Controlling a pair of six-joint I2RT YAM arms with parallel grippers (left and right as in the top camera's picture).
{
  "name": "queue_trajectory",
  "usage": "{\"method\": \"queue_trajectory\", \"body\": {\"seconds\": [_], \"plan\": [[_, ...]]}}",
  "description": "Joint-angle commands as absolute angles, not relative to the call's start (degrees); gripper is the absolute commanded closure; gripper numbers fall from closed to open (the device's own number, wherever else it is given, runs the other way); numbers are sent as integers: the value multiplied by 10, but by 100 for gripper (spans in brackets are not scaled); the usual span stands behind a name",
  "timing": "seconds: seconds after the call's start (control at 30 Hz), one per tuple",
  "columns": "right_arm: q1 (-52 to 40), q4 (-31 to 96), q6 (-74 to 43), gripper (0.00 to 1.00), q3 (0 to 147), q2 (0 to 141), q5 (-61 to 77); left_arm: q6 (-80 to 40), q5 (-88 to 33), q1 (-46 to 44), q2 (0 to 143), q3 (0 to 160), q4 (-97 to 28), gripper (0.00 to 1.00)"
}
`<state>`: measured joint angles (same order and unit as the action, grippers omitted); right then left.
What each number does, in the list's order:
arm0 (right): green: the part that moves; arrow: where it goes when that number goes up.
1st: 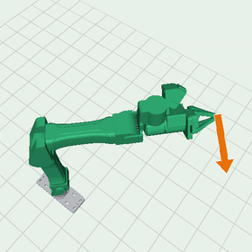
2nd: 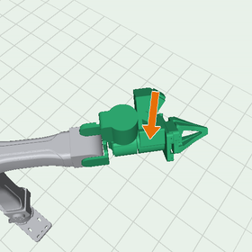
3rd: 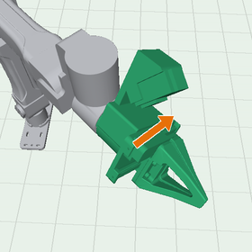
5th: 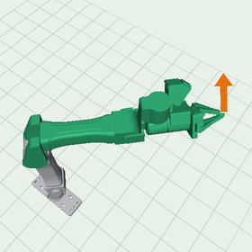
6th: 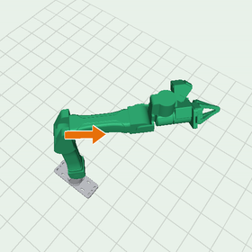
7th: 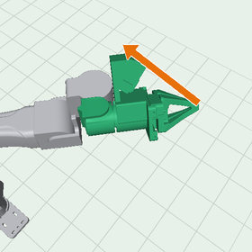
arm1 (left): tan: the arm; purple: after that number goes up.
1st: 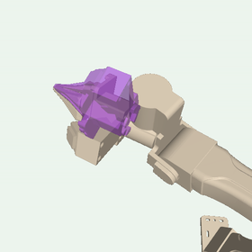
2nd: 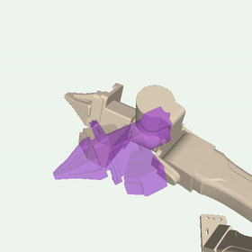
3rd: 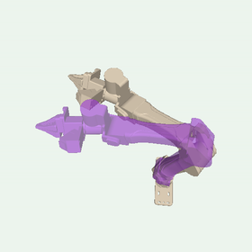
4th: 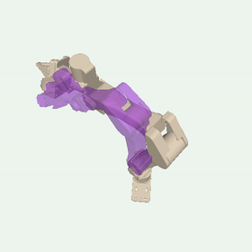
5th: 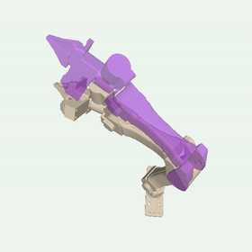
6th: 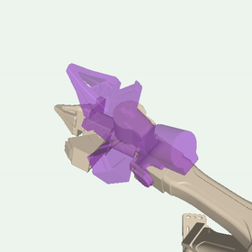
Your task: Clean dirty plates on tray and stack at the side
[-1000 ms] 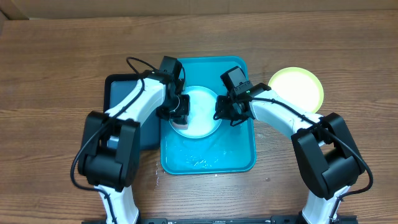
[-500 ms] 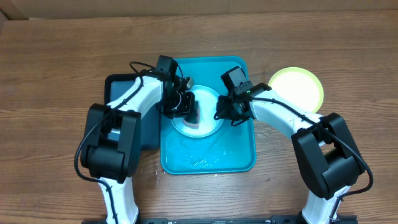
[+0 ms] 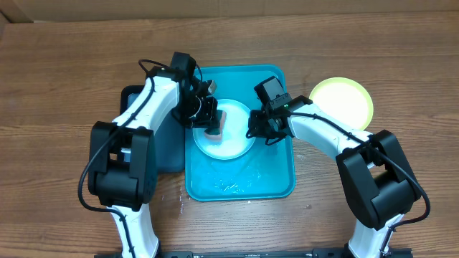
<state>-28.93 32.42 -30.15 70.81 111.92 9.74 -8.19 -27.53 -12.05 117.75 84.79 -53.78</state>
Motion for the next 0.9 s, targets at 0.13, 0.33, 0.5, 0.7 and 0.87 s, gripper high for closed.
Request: {"method": "queue_trajectory", "body": {"seconds": [0.13, 0.33, 0.5, 0.7, 0.87], "plan": [[-293, 320, -298, 82, 705, 1115, 101, -153, -99, -151, 1160, 783, -492, 96], [-293, 320, -298, 96, 705, 1115, 101, -180, -109, -154, 1160, 740, -456, 96], [-293, 318, -298, 96, 705, 1115, 101, -175, -217, -154, 1162, 740, -430, 96], [-293, 318, -298, 96, 705, 1115, 101, -156, -357, -152, 1160, 742, -377, 96], [-293, 318, -298, 94, 705, 1115, 101, -148, -354, -147, 1136, 751, -375, 96]]}}
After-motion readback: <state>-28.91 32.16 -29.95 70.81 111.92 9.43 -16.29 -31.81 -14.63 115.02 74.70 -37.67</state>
